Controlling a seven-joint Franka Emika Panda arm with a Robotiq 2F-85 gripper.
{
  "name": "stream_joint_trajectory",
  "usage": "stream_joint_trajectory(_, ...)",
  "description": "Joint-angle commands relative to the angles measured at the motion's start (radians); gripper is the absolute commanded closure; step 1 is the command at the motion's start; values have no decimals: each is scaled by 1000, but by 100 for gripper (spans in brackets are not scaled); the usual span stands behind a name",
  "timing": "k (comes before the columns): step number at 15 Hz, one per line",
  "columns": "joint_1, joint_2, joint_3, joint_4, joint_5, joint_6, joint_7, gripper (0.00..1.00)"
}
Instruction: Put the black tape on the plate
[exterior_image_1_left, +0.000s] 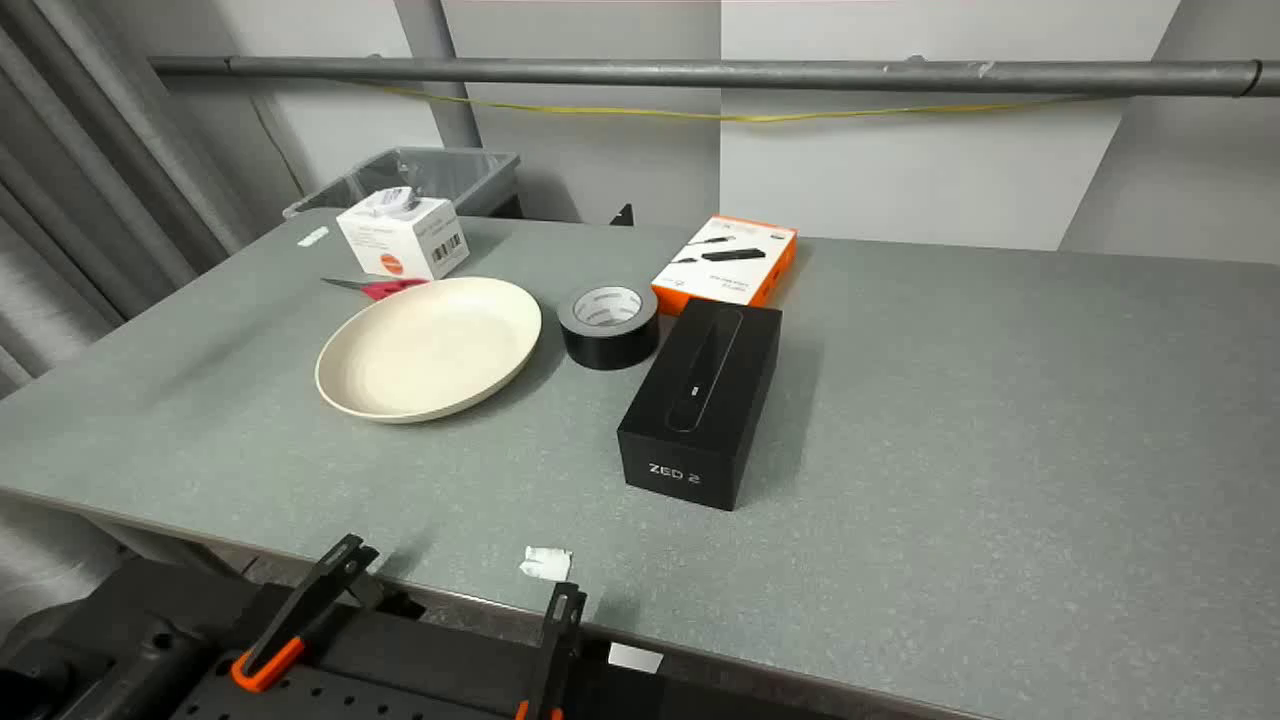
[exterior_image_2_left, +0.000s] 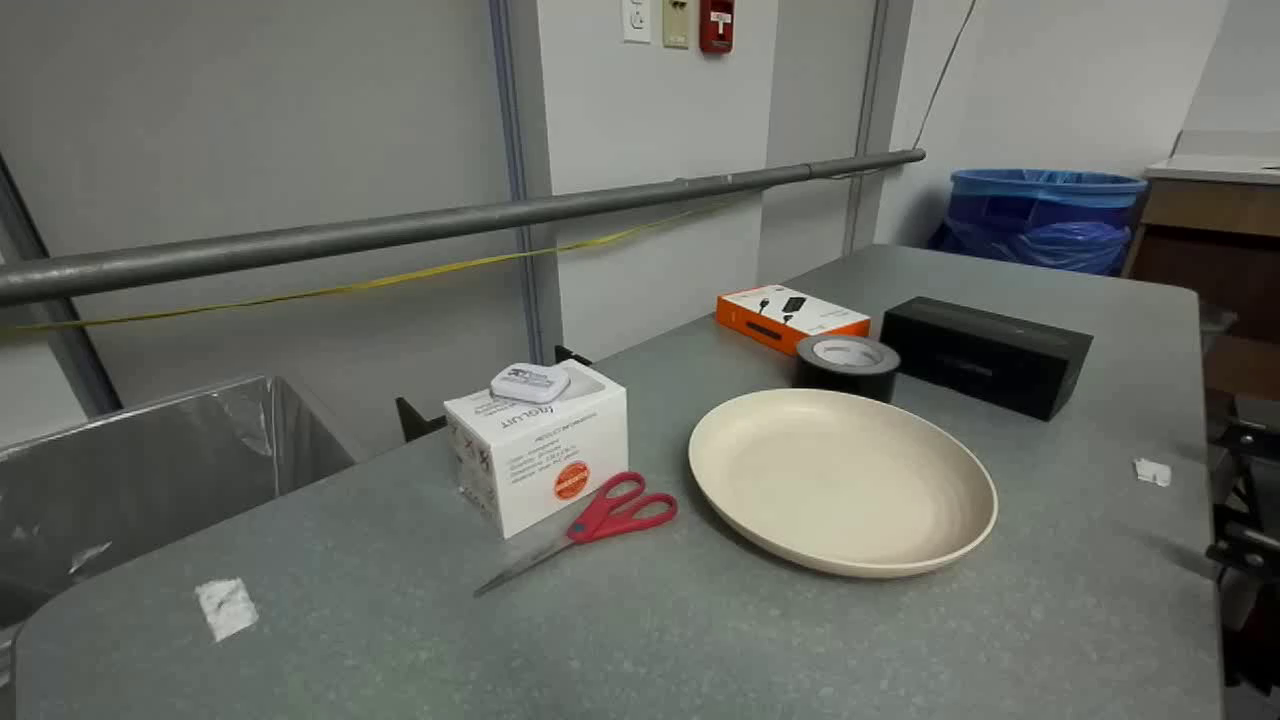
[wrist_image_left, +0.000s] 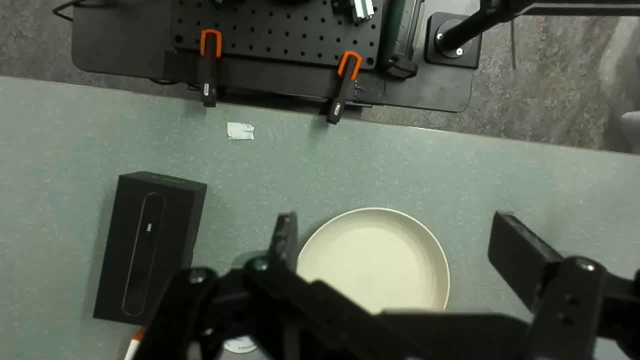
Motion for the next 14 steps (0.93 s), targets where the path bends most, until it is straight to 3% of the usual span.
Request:
stream_joint_trajectory(1,-9,1,6,2,3,-2,-4,0)
stream_joint_trajectory(7,-12,6,7,2,1,9,2,0)
stream_joint_trajectory(14,-111,280,-57,-32,-47,500,35,0)
